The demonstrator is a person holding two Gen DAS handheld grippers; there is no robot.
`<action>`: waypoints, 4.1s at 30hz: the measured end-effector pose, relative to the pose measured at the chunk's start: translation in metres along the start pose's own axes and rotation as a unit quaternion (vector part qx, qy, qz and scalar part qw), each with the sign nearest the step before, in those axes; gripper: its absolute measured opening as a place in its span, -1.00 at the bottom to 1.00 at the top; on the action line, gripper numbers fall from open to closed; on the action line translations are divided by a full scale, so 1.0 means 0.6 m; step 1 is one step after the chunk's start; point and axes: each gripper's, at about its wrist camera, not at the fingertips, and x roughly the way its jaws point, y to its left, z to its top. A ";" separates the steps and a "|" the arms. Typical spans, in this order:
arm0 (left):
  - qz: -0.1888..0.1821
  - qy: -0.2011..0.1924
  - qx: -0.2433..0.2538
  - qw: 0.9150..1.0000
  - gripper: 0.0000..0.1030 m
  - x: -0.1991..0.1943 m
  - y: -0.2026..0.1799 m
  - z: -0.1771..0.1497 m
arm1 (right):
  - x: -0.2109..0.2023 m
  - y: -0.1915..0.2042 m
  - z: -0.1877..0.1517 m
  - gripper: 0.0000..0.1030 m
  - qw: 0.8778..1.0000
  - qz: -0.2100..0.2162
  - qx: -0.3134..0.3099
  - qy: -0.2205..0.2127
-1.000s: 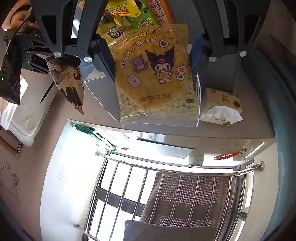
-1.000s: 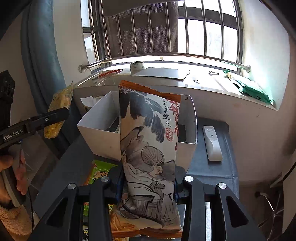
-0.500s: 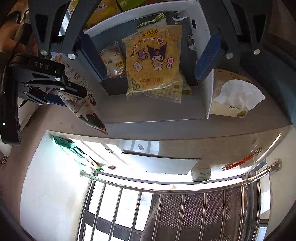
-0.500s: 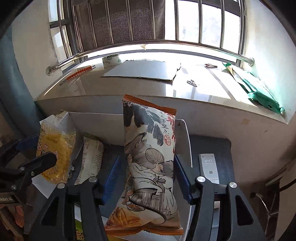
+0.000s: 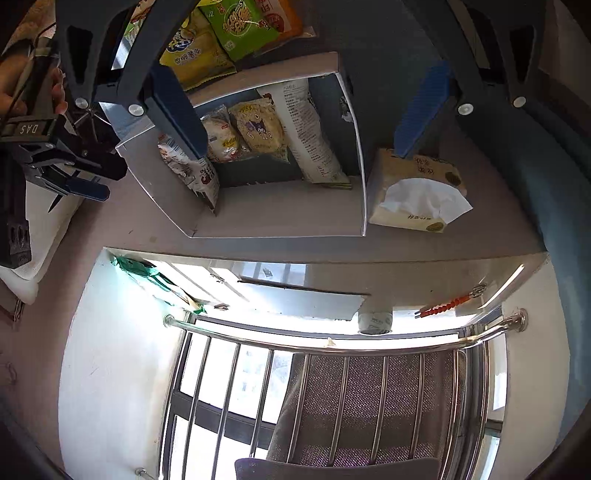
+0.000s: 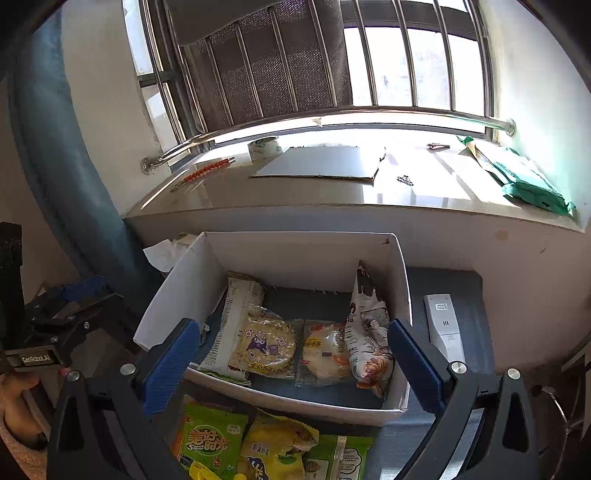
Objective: Organize snacks
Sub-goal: 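Withdraw both tools from the box toward the remaining snacks, then grasp the orange-striped snack stick with the right tool while the left tool grasps the dark blue chip bag, then carry both snacks into the white box and open both tools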
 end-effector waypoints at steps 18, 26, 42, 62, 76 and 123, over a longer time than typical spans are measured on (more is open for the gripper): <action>-0.051 -0.014 -0.001 0.999 1.00 -0.190 -0.059 -0.260 | -0.206 0.023 -0.308 1.00 0.999 0.020 -0.002 -0.031; -0.085 0.033 -0.004 0.996 1.00 -0.177 -0.104 -0.363 | -0.199 -0.017 -0.416 1.00 0.996 0.038 0.077 0.020; -0.100 0.058 0.042 0.992 1.00 -0.165 -0.143 -0.383 | -0.100 0.008 -0.364 1.00 0.996 0.052 0.042 0.054; -0.138 0.096 0.036 0.985 1.00 -0.127 -0.166 -0.389 | -0.073 0.032 -0.323 -0.62 0.998 0.037 -0.001 0.059; -0.151 0.165 0.049 0.973 0.96 -0.027 -0.201 -0.374 | -0.198 -0.016 -0.349 -0.62 0.995 0.067 0.068 -0.004; -0.043 0.002 -0.013 0.999 1.00 0.073 -0.013 0.029 | 0.047 -0.062 0.021 1.00 0.996 0.043 0.081 -0.014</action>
